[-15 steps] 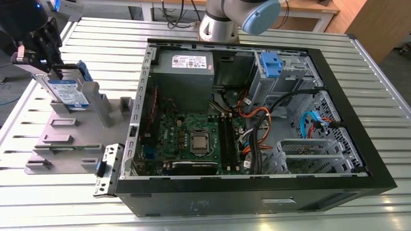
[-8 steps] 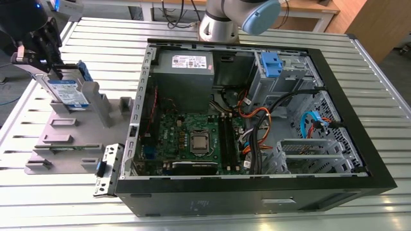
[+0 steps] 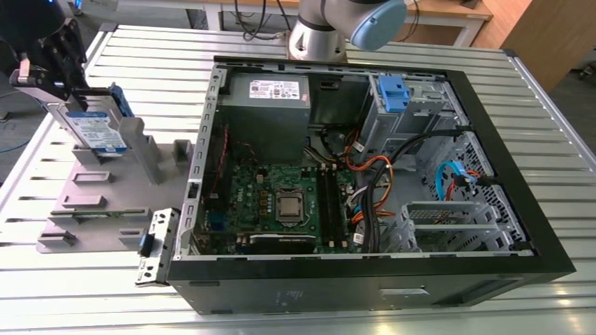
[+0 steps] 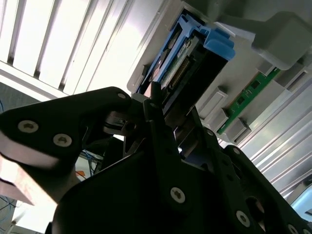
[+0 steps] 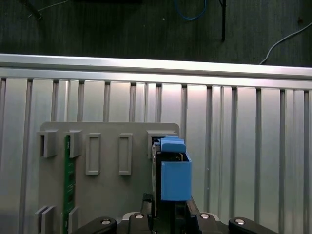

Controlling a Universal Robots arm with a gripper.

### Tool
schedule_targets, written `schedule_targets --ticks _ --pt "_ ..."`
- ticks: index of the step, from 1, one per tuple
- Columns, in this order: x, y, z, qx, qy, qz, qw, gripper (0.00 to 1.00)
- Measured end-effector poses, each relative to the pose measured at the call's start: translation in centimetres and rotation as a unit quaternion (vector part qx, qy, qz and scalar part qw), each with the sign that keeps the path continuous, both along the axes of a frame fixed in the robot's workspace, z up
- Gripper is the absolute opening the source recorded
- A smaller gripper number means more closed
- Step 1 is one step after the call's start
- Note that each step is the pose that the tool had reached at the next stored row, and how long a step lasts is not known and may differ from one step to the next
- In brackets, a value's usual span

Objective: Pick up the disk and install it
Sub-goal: 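Pick up the disk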

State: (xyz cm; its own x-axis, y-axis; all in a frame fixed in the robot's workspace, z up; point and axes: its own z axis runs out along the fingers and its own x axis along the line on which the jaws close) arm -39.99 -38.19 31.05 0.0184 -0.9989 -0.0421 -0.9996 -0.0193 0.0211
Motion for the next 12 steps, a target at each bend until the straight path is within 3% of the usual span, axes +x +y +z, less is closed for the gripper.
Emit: schedule_targets --ticks 12 --pt "0.00 0.00 0.04 0.0000 0.0000 0.000 1.00000 0.35"
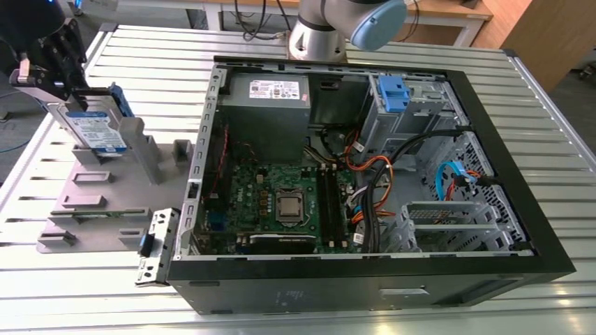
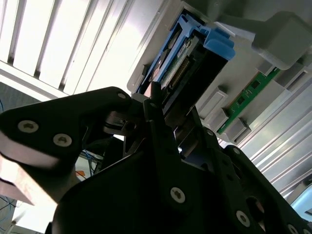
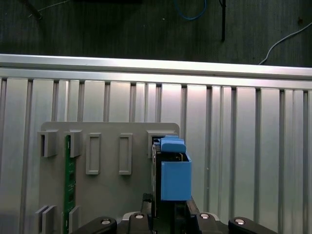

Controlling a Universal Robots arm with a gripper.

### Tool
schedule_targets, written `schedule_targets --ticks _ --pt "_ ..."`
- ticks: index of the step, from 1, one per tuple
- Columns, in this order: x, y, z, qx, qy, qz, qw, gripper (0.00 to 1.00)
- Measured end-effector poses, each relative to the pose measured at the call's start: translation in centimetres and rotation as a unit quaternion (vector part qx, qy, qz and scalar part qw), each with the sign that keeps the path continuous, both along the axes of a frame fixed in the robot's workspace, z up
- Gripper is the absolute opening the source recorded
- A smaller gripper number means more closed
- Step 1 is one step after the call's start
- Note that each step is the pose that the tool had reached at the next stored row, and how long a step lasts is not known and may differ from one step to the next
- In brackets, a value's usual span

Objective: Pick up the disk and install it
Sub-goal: 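Pick up the disk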

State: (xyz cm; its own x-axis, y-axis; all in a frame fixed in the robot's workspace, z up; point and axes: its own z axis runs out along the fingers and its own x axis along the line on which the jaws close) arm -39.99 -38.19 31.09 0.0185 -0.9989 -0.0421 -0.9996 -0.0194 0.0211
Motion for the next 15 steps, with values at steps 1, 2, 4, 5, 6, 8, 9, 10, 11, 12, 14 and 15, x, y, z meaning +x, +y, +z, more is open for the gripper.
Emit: schedule_targets --ticks 1,2,4,5,6,8,9,10,11,12,14,15 --pt "0.00 0.00 0.00 0.0000 0.0000 0.000 1.00000 0.35" --pt "0.00 0.00 0.01 0.0000 0.0000 0.000 1.00000 0.35" --pt "0.00 0.00 0.16 -0.0002 0.0003 0.000 1.00000 0.35" --pt "0.00 0.00 0.29 -0.0001 0.0002 0.000 1.00000 0.35" --pt "0.00 0.00 0.48 0.0000 0.0000 0.000 1.00000 0.35" --pt "0.00 0.00 0.94 0.0000 0.0000 0.000 1.00000 0.35" --pt "0.00 0.00 1.19 0.0000 0.0000 0.000 1.00000 0.35" --pt "0.00 0.01 1.46 0.0000 0.0000 0.000 1.00000 0.35" --pt "0.01 0.02 1.72 0.0000 0.0000 0.000 1.00000 0.35" --pt "0.00 0.03 2.01 0.0000 0.0000 0.000 1.00000 0.35" --pt "0.00 0.06 2.70 0.0000 0.0001 0.000 1.00000 0.35" --pt "0.00 0.08 3.06 0.0000 0.0000 0.000 1.00000 0.35"
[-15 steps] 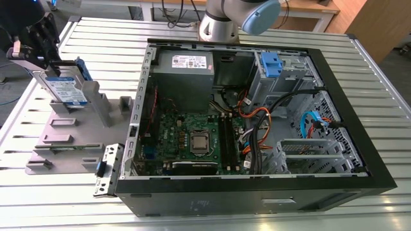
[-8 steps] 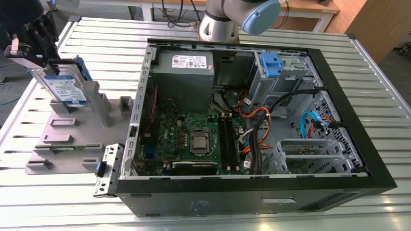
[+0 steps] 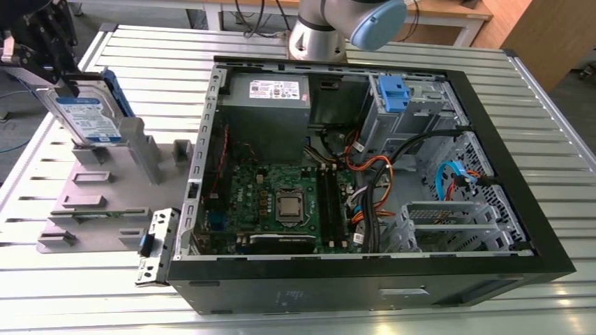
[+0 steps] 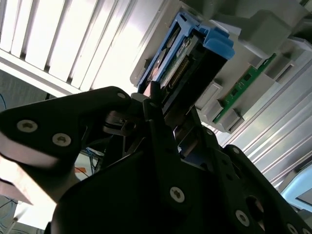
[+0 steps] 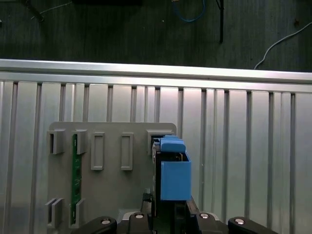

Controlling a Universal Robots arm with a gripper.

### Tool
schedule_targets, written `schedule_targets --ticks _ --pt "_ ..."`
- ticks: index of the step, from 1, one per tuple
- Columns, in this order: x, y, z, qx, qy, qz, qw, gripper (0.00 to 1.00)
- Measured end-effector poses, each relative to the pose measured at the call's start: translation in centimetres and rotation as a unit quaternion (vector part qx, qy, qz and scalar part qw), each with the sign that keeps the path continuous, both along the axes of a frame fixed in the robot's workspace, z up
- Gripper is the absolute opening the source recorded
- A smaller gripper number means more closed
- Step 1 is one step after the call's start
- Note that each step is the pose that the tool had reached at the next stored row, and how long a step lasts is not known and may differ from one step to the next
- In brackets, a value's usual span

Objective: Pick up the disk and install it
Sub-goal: 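Pick up the disk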

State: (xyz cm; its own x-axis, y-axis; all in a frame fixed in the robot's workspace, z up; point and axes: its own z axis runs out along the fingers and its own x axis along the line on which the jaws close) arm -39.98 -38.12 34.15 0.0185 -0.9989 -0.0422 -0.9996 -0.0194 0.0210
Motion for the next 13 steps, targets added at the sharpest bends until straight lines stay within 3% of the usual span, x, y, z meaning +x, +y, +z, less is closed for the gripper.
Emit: schedule_targets --ticks 5,13 --pt "0.00 0.02 1.51 0.0000 0.0001 0.000 1.00000 0.35" --pt "0.00 0.02 1.59 0.0000 0.0000 0.000 1.00000 0.35"
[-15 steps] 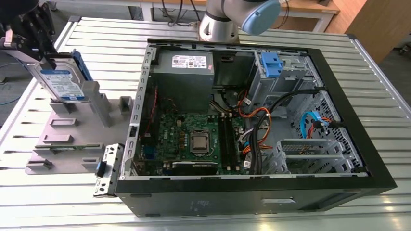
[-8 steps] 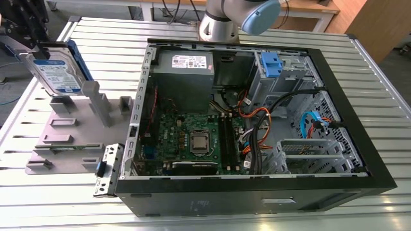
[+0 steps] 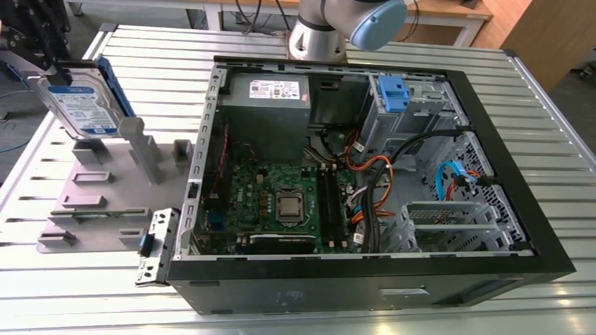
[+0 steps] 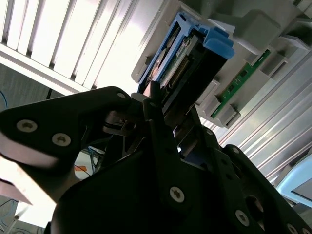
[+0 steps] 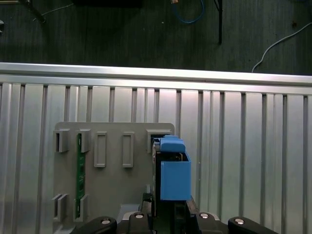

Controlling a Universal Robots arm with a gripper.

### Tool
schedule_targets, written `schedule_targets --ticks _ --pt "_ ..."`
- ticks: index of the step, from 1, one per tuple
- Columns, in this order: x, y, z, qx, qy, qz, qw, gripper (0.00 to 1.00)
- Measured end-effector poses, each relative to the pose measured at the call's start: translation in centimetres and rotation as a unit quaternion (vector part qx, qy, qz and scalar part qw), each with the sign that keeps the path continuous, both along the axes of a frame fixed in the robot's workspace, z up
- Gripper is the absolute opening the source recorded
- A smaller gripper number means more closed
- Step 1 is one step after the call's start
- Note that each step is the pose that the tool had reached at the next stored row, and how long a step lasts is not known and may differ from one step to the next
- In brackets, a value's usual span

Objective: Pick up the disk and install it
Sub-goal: 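Pick up the disk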

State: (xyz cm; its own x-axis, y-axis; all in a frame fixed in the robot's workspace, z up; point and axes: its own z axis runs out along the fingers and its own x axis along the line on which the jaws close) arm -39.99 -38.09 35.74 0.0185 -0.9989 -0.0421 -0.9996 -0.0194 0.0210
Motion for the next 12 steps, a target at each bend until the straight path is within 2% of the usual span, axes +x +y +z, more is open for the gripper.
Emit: schedule_targets --ticks 10,12 --pt "0.00 0.00 0.07 0.0000 0.0000 0.000 1.00000 0.35" --pt "0.00 0.00 0.26 -0.0002 0.0003 0.000 1.00000 0.35"
